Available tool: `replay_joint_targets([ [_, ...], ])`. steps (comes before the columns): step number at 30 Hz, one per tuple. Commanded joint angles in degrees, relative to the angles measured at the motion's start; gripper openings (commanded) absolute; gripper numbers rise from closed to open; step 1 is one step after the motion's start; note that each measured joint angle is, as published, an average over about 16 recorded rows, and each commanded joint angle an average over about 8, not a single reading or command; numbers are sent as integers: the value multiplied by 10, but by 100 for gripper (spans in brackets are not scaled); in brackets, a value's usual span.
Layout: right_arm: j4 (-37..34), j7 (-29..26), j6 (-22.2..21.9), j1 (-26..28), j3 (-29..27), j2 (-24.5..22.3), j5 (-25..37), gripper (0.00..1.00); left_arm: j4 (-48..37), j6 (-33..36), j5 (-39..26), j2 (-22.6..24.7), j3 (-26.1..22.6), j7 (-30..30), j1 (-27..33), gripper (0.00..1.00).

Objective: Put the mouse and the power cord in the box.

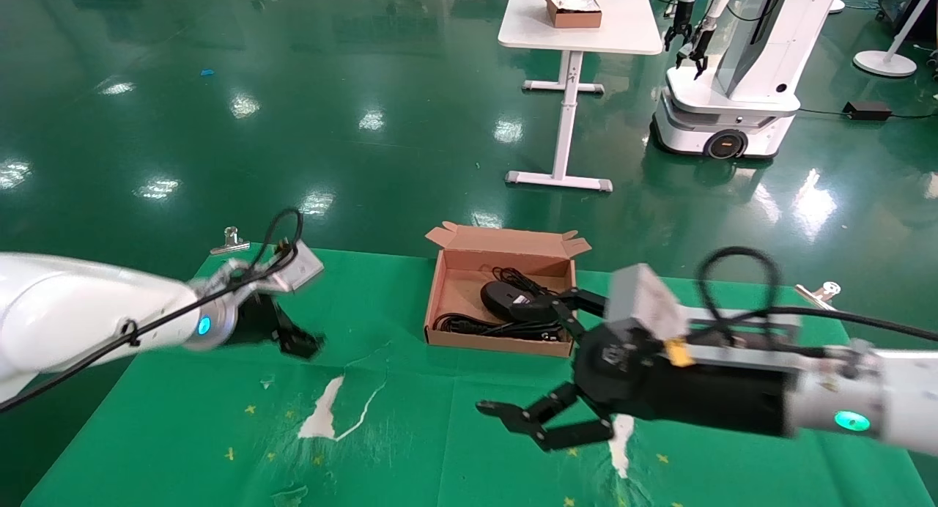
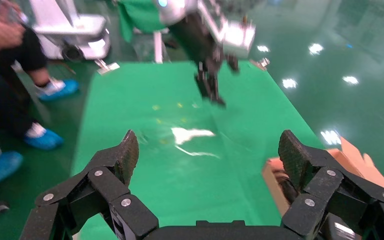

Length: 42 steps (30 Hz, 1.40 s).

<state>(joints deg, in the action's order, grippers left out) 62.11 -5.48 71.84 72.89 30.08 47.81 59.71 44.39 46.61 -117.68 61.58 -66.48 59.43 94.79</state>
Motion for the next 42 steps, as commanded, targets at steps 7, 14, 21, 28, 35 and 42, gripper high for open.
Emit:
replay_joint_targets([
  [7,52,-24,63,-52,-64,-58,-81,100,47,63,122,-43,81,-78,-53,100],
  [14,97,-45,117,-96,-119,-108,-151,100,88,118,228,-80,152,-146,-100,100],
  [21,114,-53,139,-113,-140,-128,-179,100,129,173,335,-117,223,-215,-147,100],
  [28,114,-52,139,-113,-140,-128,-179,100,170,228,443,-155,295,-284,-194,100],
  [35,114,-52,139,-113,-140,-128,-179,100,212,284,550,-193,366,-353,-241,100],
  [42,114,-52,138,-113,-139,-128,-179,100,253,339,657,-230,437,-422,-288,100],
])
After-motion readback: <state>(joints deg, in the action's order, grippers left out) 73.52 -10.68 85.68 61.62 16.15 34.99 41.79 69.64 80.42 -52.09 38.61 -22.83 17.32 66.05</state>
